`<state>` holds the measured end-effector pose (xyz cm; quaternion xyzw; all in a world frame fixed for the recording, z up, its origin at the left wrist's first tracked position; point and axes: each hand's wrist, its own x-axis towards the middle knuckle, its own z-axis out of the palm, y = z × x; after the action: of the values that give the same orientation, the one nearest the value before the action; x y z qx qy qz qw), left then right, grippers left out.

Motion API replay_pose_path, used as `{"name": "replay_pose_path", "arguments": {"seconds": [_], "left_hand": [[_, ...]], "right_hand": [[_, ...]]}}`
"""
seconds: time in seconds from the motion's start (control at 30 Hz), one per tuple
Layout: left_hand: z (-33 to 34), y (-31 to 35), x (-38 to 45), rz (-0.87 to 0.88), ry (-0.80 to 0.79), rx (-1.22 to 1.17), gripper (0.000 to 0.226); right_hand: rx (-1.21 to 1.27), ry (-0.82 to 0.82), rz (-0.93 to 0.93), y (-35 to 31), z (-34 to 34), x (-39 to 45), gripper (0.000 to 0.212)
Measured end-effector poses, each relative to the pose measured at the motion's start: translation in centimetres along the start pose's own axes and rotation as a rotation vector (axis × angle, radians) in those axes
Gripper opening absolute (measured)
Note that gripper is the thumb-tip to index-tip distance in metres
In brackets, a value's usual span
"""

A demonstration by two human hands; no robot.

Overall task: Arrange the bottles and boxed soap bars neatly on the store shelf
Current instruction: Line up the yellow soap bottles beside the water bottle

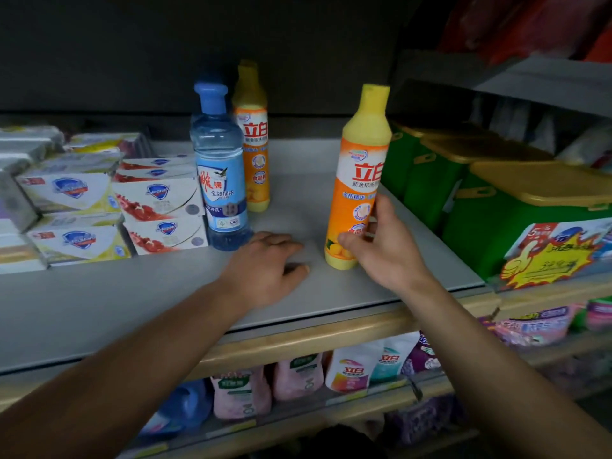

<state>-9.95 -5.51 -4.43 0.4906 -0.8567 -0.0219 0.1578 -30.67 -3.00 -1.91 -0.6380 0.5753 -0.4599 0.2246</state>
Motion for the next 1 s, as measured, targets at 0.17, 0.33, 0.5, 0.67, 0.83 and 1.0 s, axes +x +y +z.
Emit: {"name": "replay_pose_path", "arguments": {"seconds": [0.17, 0.33, 0.5, 0.67, 0.83, 1.0], "left_hand": [[-0.1, -0.1, 0.6, 0.006, -0.01, -0.01, 0.051], [0.1, 0.1, 3.7, -0.001, -0.034, -0.049, 0.05], [1.2, -0.3, 6.4, -0.053, -0.05, -0.034, 0.058], [2.2, -0.7, 6.8, -0.069, -0.024, -0.028, 0.06], [2.0, -0.7, 6.7, -0.063, 0.008, -0.056, 0.066], [2.2, -0.7, 6.9, -0.056, 0.042, -0.055, 0.061]], "right_hand": [[-0.09, 0.062, 0.009, 1.2, 0.0, 4.1, 0.063], [-0.154, 0.121, 0.035, 2.5, 0.4, 9.2, 0.061], [-0.153, 0.142, 0.03, 4.2, 0.7, 13.2, 0.061], [-0.162, 0.172, 0.057, 5.5, 1.8, 17.5, 0.063], [-0.174, 0.187, 0.05, 6.0, 3.6, 20.7, 0.06], [-0.188, 0.196, 0.034, 6.2, 4.8, 22.9, 0.059]]}}
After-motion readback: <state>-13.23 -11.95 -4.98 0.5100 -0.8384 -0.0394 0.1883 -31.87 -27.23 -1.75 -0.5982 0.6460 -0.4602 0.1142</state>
